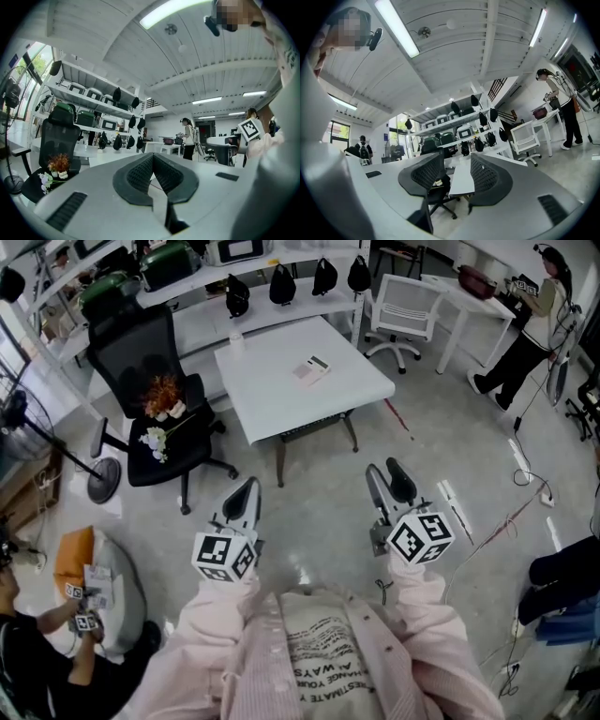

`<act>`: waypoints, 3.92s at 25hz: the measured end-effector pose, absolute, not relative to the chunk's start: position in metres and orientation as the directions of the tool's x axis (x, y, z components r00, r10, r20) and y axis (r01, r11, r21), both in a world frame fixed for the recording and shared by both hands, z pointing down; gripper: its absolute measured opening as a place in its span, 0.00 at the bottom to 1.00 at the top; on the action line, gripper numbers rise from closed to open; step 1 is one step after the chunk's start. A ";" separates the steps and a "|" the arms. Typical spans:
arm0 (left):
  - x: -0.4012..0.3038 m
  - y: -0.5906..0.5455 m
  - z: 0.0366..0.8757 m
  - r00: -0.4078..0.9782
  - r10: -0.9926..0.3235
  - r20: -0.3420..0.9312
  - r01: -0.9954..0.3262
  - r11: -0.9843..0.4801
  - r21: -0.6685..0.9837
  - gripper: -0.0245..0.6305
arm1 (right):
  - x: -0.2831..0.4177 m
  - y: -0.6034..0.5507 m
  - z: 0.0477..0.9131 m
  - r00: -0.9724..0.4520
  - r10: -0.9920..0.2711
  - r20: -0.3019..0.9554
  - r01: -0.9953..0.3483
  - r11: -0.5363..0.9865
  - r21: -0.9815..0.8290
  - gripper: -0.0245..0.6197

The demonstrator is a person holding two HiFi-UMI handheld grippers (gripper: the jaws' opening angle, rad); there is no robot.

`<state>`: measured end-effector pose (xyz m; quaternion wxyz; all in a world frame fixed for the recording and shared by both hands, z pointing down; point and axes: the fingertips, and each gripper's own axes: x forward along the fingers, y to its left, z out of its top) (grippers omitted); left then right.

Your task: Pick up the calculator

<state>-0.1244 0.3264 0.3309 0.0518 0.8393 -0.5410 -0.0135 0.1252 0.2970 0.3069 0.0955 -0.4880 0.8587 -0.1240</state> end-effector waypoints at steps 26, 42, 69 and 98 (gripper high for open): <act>-0.090 0.254 0.352 0.430 -0.899 0.084 -0.902 -0.423 0.090 0.04 | 0.161 0.218 0.337 -0.503 -0.864 -0.008 -0.797 0.468 -0.381 0.30; -0.065 0.096 0.378 0.470 -0.873 0.131 -0.879 -0.451 0.154 0.04 | 0.165 0.080 0.358 -0.563 -0.824 0.065 -0.771 0.496 -0.400 0.30; -0.102 -0.038 0.404 0.441 -0.882 0.163 -0.888 -0.404 0.219 0.04 | 0.124 -0.066 0.381 -0.592 -0.798 0.111 -0.742 0.486 -0.461 0.30; -0.081 -0.227 0.491 0.394 -0.845 0.361 -0.899 -0.272 0.343 0.04 | 0.091 -0.304 0.479 -0.736 -0.596 0.320 -0.658 0.520 -0.545 0.30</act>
